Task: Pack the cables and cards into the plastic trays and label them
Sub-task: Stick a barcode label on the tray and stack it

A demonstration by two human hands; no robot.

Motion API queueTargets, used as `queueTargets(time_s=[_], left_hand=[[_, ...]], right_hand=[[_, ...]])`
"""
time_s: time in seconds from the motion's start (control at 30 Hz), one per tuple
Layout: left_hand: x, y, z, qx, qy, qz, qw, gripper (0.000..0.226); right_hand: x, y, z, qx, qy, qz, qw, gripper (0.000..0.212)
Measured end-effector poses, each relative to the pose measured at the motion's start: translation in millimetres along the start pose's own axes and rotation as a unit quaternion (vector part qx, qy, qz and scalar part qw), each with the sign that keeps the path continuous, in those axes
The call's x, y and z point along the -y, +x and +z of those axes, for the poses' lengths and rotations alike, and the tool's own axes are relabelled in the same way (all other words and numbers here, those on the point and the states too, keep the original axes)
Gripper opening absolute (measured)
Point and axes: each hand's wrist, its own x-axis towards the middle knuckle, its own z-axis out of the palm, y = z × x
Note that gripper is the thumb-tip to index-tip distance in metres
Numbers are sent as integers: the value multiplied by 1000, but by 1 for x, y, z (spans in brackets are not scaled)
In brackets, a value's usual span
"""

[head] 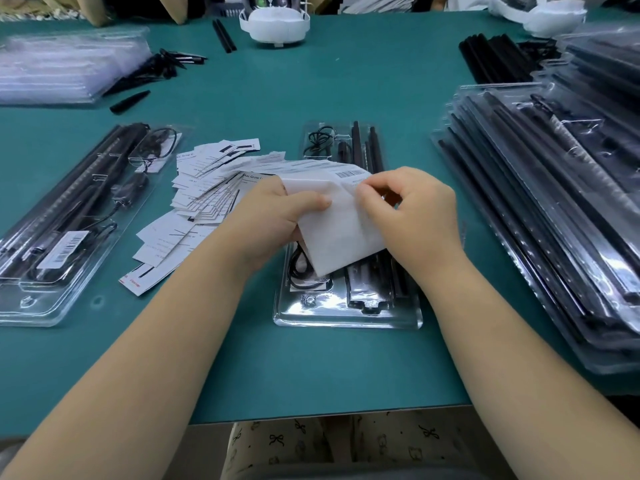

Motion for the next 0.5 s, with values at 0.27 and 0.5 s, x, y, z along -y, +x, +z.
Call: queueTargets(time_s=[0.27,0.5], left_hand=[[-19,-1,-28,-103,50,-100,988,33],[-18,-5,-32,-117,313,-94,938,73]], right_hand=[[-7,15,-12,-168,309,285,892,21],[-6,14,-10,-152,354,273,881,13]])
